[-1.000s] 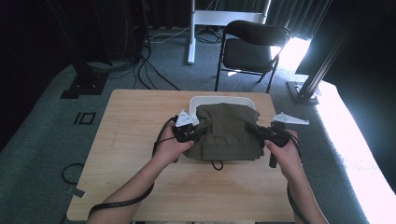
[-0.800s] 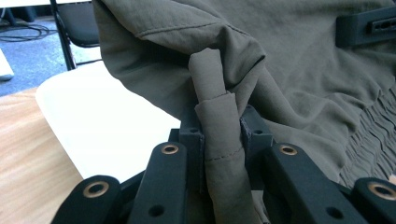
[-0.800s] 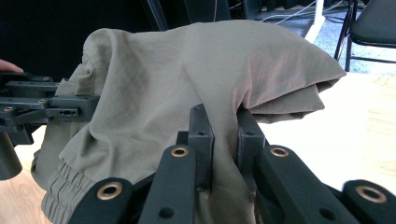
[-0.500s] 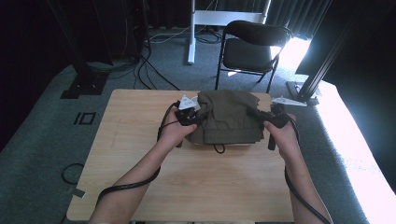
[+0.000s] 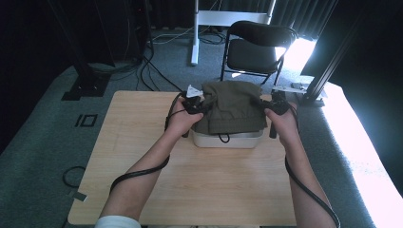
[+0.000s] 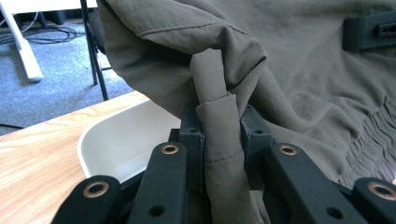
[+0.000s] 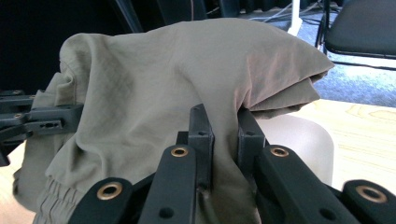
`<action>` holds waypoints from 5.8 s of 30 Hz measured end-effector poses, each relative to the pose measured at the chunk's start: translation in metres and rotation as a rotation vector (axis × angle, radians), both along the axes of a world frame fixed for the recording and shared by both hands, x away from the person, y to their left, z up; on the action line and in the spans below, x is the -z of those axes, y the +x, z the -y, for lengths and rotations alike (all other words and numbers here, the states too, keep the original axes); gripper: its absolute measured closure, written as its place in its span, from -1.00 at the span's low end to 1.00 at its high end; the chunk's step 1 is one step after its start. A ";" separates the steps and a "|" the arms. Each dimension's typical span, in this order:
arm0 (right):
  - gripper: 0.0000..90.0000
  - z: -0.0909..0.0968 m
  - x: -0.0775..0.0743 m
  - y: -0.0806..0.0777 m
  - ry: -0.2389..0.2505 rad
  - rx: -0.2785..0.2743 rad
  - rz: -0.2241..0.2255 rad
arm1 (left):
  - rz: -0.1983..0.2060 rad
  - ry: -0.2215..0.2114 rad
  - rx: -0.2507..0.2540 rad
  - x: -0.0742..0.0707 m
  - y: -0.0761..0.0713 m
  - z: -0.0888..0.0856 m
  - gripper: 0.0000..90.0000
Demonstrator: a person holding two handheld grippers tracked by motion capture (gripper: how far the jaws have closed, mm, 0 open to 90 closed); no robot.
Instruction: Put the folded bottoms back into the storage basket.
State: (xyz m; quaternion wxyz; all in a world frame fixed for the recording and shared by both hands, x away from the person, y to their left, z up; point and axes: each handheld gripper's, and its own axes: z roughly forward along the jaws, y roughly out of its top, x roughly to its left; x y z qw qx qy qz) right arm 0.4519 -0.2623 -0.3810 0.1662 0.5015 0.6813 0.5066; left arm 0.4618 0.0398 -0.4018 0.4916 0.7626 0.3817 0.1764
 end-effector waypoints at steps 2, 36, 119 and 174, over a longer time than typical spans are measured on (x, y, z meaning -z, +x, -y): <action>0.80 -0.001 0.003 0.006 -0.007 0.005 -0.004 | -0.006 0.019 -0.003 0.003 0.005 0.002 0.71; 0.79 -0.006 0.083 0.049 -0.091 0.085 -0.168 | -0.188 0.061 -0.057 0.073 0.040 0.015 0.71; -0.65 -0.014 0.077 -0.012 -0.201 -0.101 -0.001 | -0.033 0.073 0.065 0.056 -0.030 -0.015 -0.60; -0.68 0.033 0.154 -0.108 -0.244 0.036 -0.061 | -0.078 0.169 -0.089 0.119 -0.096 -0.096 -0.61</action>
